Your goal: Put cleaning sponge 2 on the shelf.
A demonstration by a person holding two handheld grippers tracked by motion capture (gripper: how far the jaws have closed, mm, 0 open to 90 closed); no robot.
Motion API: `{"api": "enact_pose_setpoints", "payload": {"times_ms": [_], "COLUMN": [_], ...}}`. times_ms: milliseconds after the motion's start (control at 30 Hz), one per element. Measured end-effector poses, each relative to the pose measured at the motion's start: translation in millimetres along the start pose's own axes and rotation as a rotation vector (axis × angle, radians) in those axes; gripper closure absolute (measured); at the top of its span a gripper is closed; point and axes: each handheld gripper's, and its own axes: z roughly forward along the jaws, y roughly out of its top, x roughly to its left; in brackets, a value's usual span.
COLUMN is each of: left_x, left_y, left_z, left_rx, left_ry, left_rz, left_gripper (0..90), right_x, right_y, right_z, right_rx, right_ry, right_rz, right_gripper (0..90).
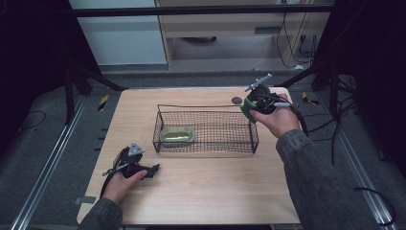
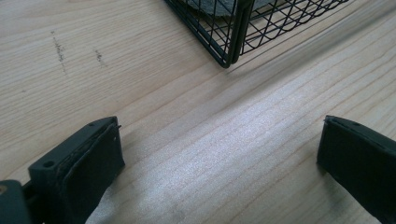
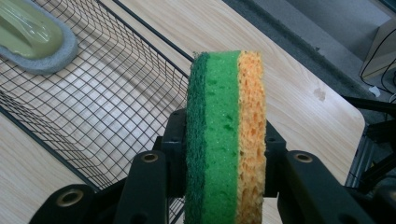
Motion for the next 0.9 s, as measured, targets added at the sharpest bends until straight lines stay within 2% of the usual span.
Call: {"api": "enact_pose_setpoints", "payload": {"times_ms": [533, 900], "left_x": [0.2, 0.3], "left_y": [0.1, 0.3], "left_z": [0.2, 0.3], "left_rx": [-0.001, -0.001], "left_ry": [-0.001, -0.002], "left_rz": [0.0, 0.001], "left_gripper": [0.0, 0.0], "right_x": [11.4, 14.6], "right_y": [1.6, -5.5], "right_z": [20.8, 43.2], "right_rx": [0.028, 0.069], "right_ry": [0.013, 0.028], "right_rz": [-0.017, -0.003], "right_gripper": [64.7, 64.6]}}
